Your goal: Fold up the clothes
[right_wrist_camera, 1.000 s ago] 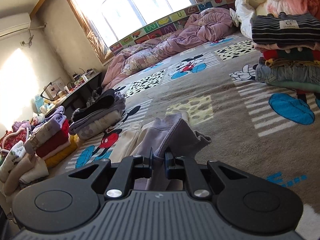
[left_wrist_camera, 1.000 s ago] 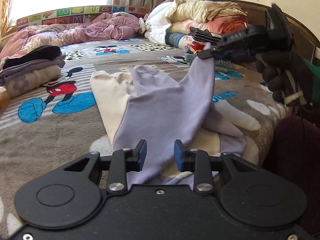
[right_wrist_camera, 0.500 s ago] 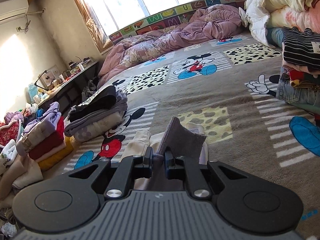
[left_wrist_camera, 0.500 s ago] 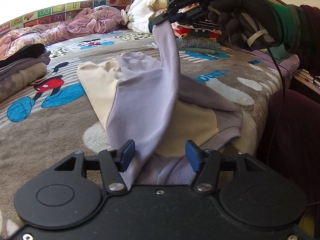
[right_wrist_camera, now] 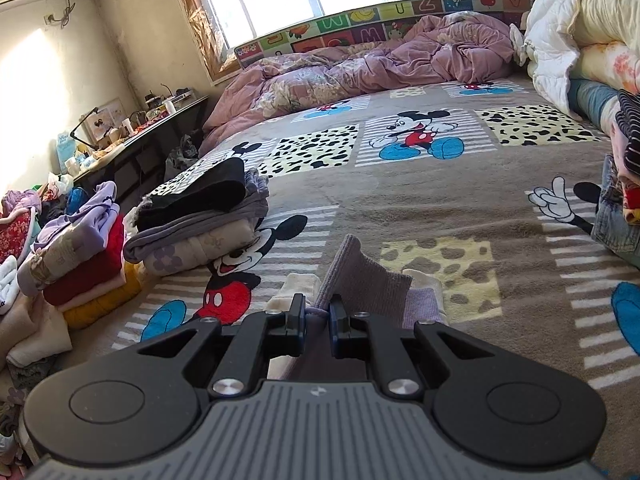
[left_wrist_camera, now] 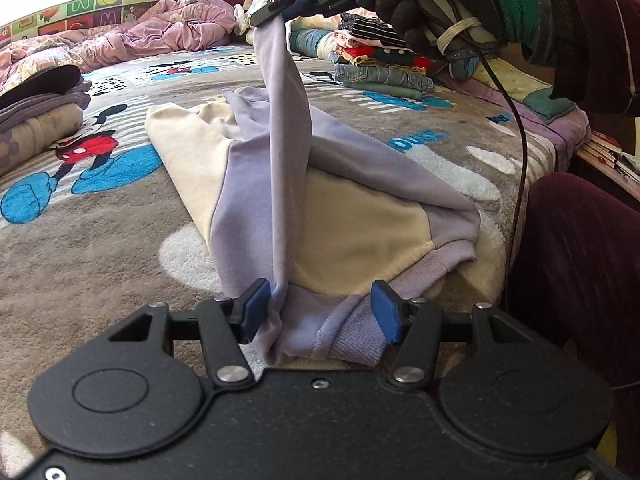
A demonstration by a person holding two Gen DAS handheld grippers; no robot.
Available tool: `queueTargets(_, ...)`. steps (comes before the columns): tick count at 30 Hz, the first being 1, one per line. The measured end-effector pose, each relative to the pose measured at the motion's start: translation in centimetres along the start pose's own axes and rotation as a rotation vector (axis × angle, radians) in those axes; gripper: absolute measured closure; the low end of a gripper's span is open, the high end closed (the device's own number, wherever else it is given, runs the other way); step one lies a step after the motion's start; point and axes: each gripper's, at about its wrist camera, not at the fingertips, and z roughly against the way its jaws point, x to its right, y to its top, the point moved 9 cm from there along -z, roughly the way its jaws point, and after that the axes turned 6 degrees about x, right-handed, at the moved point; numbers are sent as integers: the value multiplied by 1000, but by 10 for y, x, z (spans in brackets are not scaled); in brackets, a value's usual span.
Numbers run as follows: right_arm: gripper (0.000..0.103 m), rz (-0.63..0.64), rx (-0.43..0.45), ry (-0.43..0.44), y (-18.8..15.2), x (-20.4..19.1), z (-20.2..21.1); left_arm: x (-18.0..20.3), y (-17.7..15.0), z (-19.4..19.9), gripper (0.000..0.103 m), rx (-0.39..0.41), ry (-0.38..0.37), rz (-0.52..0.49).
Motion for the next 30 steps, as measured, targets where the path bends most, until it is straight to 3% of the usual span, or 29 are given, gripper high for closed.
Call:
queueTargets(10, 89, 74, -49, -12, 9, -29, -35, -13, -1, 6, 48, 12, -62, 128)
queueTargets(30, 89, 244, -236, -112, -23, -54, -125, -20, -3, 7, 48, 24, -120, 185)
